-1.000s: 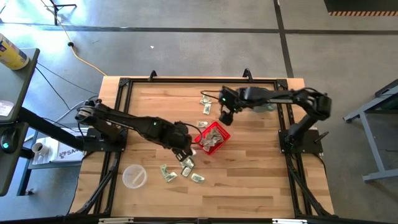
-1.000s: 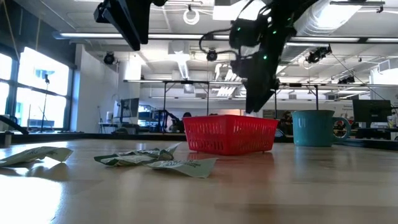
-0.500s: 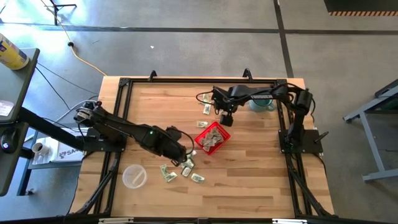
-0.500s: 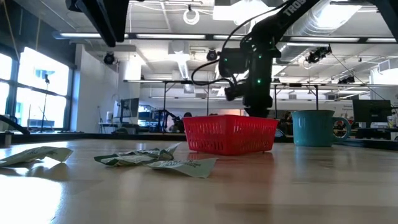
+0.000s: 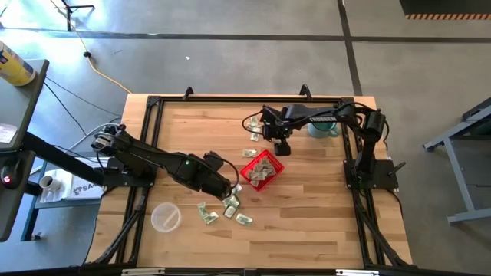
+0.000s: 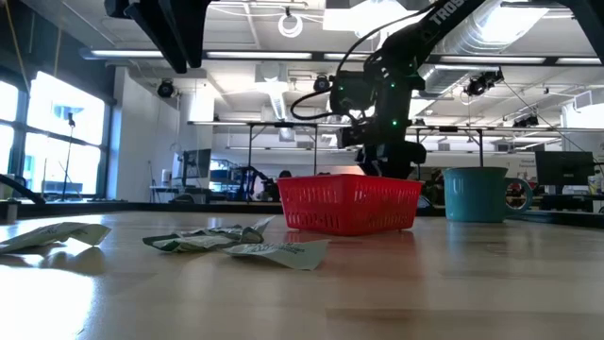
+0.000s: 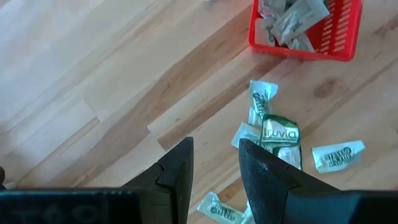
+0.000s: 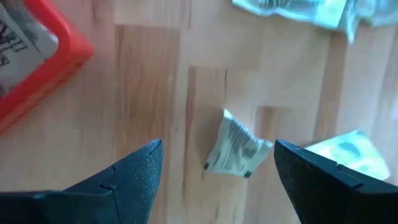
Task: Pick and place items into bin
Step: Put the white stevia pack into the red bin
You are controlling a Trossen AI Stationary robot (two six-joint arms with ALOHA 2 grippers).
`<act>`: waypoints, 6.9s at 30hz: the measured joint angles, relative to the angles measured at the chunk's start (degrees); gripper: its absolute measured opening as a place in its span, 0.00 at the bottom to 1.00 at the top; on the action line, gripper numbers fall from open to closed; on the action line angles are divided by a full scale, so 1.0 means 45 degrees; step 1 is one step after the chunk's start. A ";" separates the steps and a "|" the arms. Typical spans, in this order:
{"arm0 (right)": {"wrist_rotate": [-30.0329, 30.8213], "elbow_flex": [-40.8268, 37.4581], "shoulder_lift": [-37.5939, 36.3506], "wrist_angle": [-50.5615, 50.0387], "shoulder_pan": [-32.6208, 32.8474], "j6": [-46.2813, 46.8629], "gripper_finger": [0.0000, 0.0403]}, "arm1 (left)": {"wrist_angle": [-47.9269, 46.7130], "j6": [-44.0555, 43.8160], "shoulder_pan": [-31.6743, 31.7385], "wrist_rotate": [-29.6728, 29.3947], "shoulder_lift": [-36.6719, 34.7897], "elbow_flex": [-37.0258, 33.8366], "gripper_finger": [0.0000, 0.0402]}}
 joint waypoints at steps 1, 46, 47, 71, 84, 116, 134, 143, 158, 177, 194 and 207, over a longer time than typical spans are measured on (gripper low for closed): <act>0.0063 0.0000 0.0000 0.0117 -0.0011 -0.0114 0.74 | 0.0000 0.0006 0.0000 -0.0086 0.0000 0.0000 0.40; -0.0703 0.2086 -0.0763 -0.2210 0.0650 0.4910 0.01 | -0.0044 0.2059 0.0005 -0.0403 0.0015 -0.0015 0.40; -0.1079 0.2322 -0.0986 -0.2286 0.0875 0.5283 0.02 | -0.0040 0.2060 0.0005 -0.0426 0.0015 -0.0015 0.40; -0.3396 0.3016 0.2351 -0.1413 0.4805 0.7508 0.19 | 0.0097 0.1807 0.0005 -0.0617 0.0015 -0.0015 0.40; -0.2640 0.3045 0.2079 -0.1159 0.5540 0.7744 0.24 | 0.0107 0.1884 0.0010 -0.0607 0.0015 -0.0015 0.40; -0.0093 0.3045 -0.0714 -0.3776 -0.0641 0.6336 0.42 | 0.2488 0.3314 0.0735 0.0513 -0.0005 -0.0990 0.40; 0.0507 0.1433 -0.2602 -0.4959 0.3107 0.6524 0.43 | 0.4517 0.8327 0.0055 0.5916 -0.0003 -0.4922 0.40; -0.0118 -0.0493 -0.2885 -0.3450 0.4253 0.8051 0.43 | 0.4421 1.2659 -0.0520 0.4021 0.0010 -0.4915 0.40; 0.0402 -0.0432 -0.2895 -0.3463 0.6421 1.0171 0.43 | 0.7403 1.7746 -0.2116 0.3637 0.0136 -0.6748 0.40; 0.1427 -0.0432 -0.2895 -0.3507 0.7448 1.1582 0.43 | 0.7710 1.8263 -0.2079 0.4220 0.1382 -0.6679 0.36; 0.2287 -0.0432 -0.2895 -0.3550 0.7470 1.1436 0.41 | 0.5858 1.8240 -0.2064 0.2709 0.1399 -0.6214 0.06; 0.3178 -0.0432 -0.2895 -0.3560 0.7417 1.0915 0.40 | 0.3126 1.5673 -0.2079 0.2836 0.1389 -0.5093 0.06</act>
